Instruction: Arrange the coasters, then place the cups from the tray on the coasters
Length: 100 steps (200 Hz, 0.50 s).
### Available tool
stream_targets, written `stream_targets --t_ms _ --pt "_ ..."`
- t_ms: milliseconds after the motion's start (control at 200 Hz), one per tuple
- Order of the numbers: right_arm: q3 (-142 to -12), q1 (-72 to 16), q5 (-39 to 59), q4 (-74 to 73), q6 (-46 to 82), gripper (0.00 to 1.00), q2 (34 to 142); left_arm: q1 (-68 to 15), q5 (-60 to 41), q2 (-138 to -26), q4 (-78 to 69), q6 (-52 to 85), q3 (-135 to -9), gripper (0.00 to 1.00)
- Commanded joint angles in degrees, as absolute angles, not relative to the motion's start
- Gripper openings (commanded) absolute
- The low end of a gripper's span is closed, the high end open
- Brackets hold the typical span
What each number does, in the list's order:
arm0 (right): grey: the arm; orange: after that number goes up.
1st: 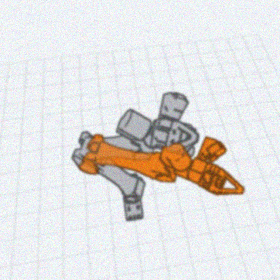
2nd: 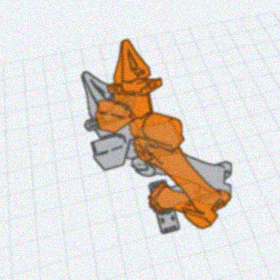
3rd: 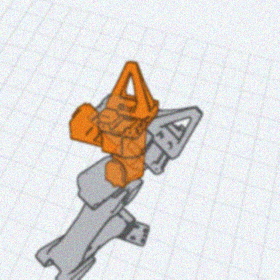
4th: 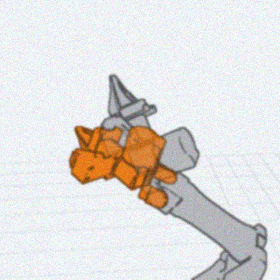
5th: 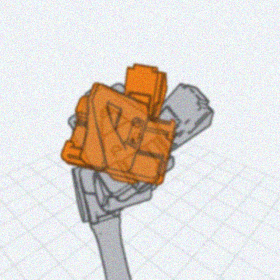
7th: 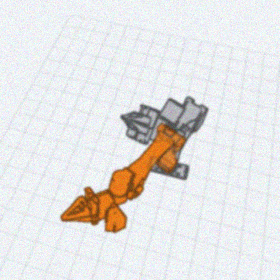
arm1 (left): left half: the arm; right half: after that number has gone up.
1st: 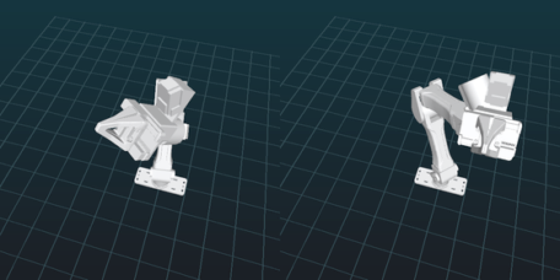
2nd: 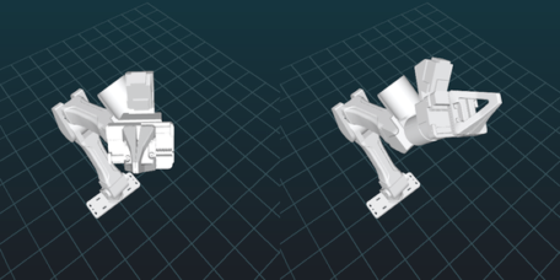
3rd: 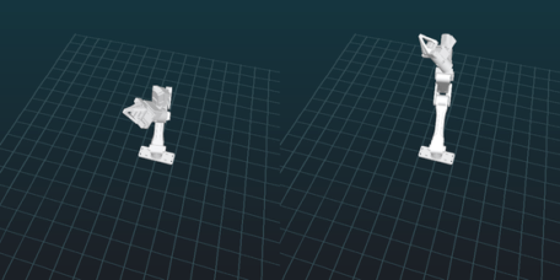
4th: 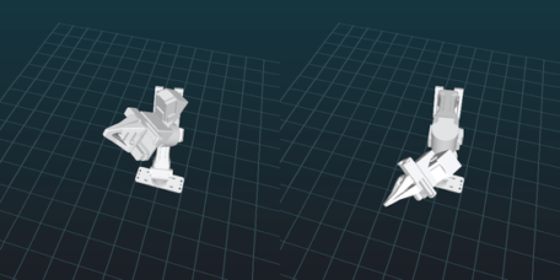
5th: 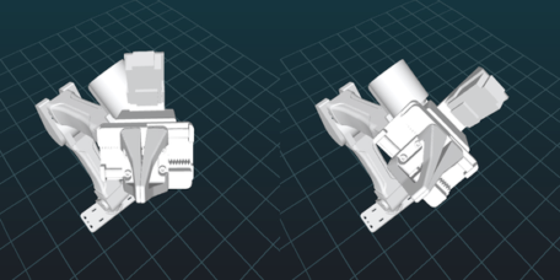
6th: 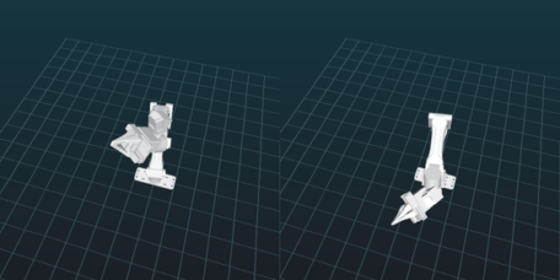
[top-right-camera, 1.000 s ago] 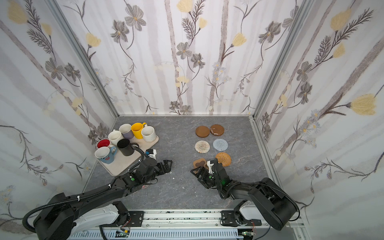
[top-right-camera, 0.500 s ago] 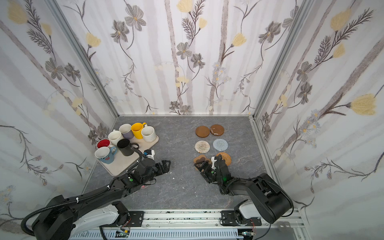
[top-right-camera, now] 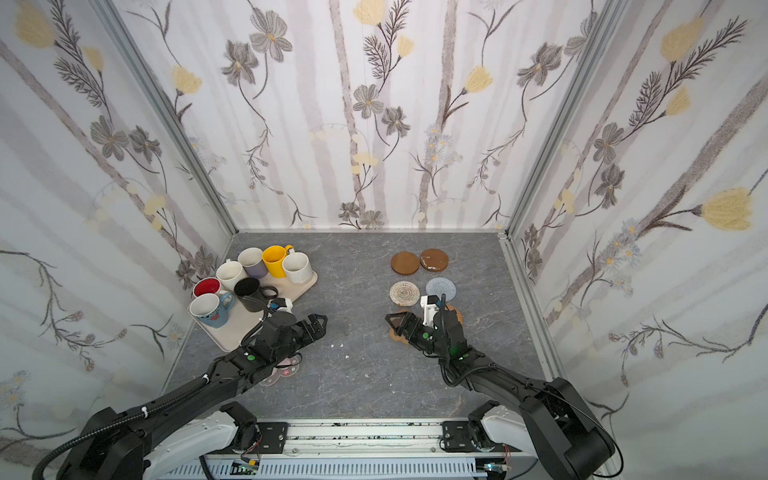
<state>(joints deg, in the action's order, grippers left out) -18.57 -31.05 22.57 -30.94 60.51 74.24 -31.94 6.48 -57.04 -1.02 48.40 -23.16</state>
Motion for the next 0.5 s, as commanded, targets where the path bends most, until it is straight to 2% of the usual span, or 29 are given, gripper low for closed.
stream_targets --t_ms 0,250,495 --pt "-20.72 -31.02 23.11 -23.52 51.55 0.93 72.51 -28.32 7.82 -56.01 2.67 51.41 -22.14 0.98" --pt "-33.87 -33.01 29.66 -14.68 38.32 0.87 82.07 -20.13 9.14 -50.65 7.32 53.56 -19.79 0.86" --pt "-47.86 -38.38 31.15 -13.80 36.19 0.84 95.05 -11.20 7.49 -43.99 8.75 56.32 -14.50 0.69"
